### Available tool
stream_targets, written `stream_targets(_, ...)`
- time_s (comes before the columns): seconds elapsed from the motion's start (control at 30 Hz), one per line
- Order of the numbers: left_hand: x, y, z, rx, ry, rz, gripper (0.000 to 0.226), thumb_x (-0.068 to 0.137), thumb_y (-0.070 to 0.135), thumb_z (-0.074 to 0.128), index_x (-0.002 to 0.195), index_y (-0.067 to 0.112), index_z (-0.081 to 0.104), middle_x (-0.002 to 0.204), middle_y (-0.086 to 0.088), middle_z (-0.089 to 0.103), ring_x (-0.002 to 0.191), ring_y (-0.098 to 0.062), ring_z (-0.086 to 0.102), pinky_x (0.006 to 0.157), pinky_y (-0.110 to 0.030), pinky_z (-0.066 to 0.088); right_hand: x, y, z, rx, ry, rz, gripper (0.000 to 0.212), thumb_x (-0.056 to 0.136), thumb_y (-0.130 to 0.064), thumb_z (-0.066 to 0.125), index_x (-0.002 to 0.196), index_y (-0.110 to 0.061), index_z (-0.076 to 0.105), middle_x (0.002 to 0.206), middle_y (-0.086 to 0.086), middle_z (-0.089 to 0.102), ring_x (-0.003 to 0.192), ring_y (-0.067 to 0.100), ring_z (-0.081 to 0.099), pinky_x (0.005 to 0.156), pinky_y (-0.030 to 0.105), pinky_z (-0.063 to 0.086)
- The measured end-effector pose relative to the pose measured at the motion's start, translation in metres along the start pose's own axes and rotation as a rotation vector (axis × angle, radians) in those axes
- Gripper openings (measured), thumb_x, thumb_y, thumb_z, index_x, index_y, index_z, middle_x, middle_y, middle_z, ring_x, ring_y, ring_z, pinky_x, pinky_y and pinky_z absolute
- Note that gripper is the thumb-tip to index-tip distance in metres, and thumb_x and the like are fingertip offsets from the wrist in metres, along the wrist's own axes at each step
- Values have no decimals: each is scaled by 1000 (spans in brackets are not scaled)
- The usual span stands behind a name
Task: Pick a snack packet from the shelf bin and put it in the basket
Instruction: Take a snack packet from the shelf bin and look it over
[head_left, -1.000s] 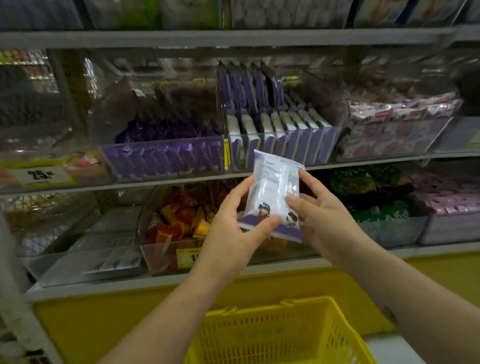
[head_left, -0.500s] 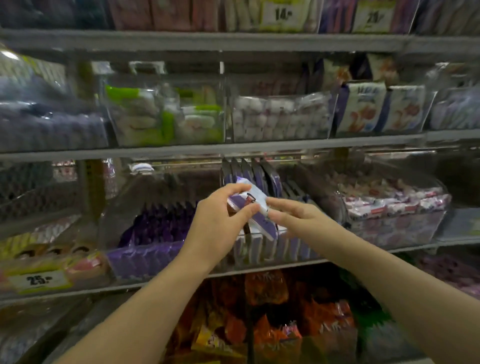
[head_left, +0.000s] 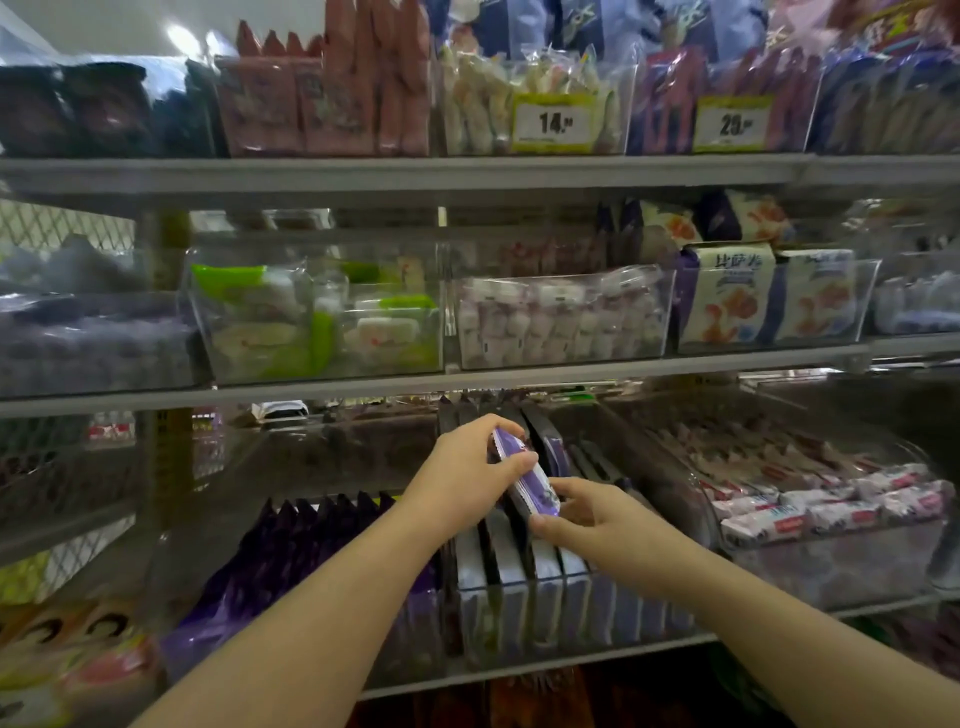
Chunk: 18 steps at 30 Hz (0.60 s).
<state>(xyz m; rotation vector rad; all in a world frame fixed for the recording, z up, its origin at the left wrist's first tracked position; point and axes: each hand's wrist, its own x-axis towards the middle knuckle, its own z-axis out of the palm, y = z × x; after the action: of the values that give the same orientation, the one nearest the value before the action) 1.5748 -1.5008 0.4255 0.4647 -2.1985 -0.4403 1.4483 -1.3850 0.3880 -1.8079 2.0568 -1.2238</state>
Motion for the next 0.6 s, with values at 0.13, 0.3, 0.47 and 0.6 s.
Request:
stream_targets(0.13, 8, -2, -1, -49, 25, 28, 16, 91, 35, 63, 104, 38, 56, 94, 16, 63, 75, 5, 59, 56, -3, 42, 8, -1, -5, 1, 20, -19, 55, 90, -49, 57, 139, -26, 46, 118, -7, 66, 105, 7, 62, 98, 36, 49)
stream_targets(0.3, 10, -8, -2, -93, 31, 53, 18, 94, 34, 59, 111, 36, 56, 88, 12, 67, 72, 7, 62, 57, -9, 47, 14, -4, -4, -30, 24, -3, 52, 89, -55, 55, 134, -29, 49, 101, -11, 70, 92, 3, 65, 89, 32, 53)
stream_targets(0.47, 11, -15, 3, -186, 41, 43, 15, 95, 28, 59, 109, 33, 57, 87, 11, 67, 70, 11, 62, 55, -6, 44, 17, -4, -3, -58, 26, 16, 56, 88, -57, 55, 135, -27, 49, 102, -9, 70, 88, 5, 64, 82, 29, 53)
stream_targets(0.6, 16, -16, 0, -237, 86, 83, 13, 96, 26, 58, 107, 33, 59, 87, 9, 70, 73, 5, 65, 58, -7, 46, 21, -8, -1, -104, 55, 3, 60, 87, -63, 50, 135, -27, 50, 106, -7, 67, 94, 8, 63, 81, 27, 50)
